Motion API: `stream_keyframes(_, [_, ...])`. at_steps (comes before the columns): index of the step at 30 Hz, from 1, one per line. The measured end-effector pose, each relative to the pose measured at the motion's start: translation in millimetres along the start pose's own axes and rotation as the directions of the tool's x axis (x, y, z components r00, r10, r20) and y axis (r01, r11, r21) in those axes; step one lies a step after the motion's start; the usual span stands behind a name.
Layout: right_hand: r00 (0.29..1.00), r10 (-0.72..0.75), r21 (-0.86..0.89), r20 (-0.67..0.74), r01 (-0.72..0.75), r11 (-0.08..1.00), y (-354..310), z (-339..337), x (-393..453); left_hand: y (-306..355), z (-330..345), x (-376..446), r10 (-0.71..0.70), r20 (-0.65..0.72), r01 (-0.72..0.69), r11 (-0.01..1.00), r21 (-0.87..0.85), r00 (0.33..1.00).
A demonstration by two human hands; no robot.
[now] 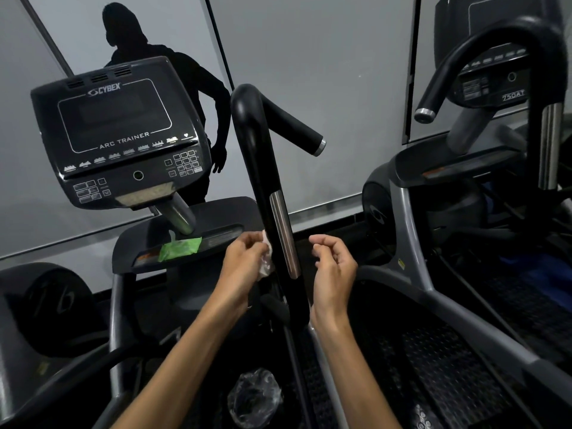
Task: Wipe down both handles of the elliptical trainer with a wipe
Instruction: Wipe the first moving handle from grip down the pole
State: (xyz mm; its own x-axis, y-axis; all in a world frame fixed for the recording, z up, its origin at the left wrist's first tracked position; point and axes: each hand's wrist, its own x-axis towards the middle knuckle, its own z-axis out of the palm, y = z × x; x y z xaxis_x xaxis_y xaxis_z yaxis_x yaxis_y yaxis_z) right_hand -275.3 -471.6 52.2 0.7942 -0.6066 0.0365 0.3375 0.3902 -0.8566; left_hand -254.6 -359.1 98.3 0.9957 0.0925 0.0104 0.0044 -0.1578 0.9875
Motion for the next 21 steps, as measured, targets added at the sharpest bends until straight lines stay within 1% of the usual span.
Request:
stream_keyframes(2, [0.999,0.002,-0.001,0.037,-0.002,1.000,-0.8,-0.6,-8.0,-1.0,-7.8,-9.1,0.109,-0.055,-0.101,0.986,0.131,0.992])
stream_keyframes(4, [0.988,-0.020,-0.013,0.154,0.022,1.000,-3.4,-1.8,-16.6,4.8,-16.6,-19.6,0.217,-0.034,-0.207,0.960,0.188,0.976])
stream_keyframes(6, [0.947,-0.061,-0.039,0.314,0.076,0.996,-7.9,-3.0,-23.9,13.8,-24.7,-27.4,0.238,0.040,-0.241,0.960,0.139,0.970])
stream_keyframes(8, [0.895,-0.098,-0.048,0.435,0.132,0.990,-12.7,-3.3,-28.2,22.7,-26.4,-33.7,0.218,0.087,-0.223,0.973,0.056,0.972])
stream_keyframes(10, [0.867,-0.134,-0.034,0.480,0.171,0.985,-16.4,-2.6,-29.8,27.4,-21.0,-39.8,0.211,0.099,-0.213,0.977,0.004,0.972])
stream_keyframes(12, [0.860,-0.134,-0.002,0.492,0.156,0.988,-15.0,-2.0,-29.6,26.7,-15.0,-41.2,0.213,0.100,-0.213,0.977,-0.016,0.972])
stream_keyframes(14, [0.884,-0.152,-0.038,0.443,0.188,0.982,-11.7,-2.0,-27.2,22.9,-12.5,-41.5,0.273,0.136,-0.282,0.958,0.050,0.952])
stream_keyframes(15, [0.908,-0.177,-0.077,0.379,0.222,0.972,-8.9,-3.2,-23.5,20.7,-12.7,-41.2,0.328,0.173,-0.352,0.927,0.132,0.929])
stream_keyframes(17, [0.954,-0.218,-0.150,0.207,0.251,0.956,-2.1,-8.5,-10.0,18.8,-13.7,-45.2,0.424,0.260,-0.492,0.808,0.323,0.868])
stream_keyframes(18, [0.968,-0.209,-0.180,0.139,0.232,0.956,1.1,-10.9,-1.2,18.7,-14.3,-47.8,0.457,0.270,-0.530,0.750,0.395,0.848])
stream_keyframes(19, [0.977,-0.185,-0.209,0.101,0.203,0.956,3.7,-11.4,7.6,18.5,-15.0,-48.2,0.491,0.256,-0.552,0.706,0.444,0.833])
stream_keyframes(21, [0.981,-0.148,-0.234,0.125,0.174,0.957,4.9,-5.7,16.6,19.1,-15.1,-47.5,0.547,0.206,-0.569,0.661,0.489,0.812])
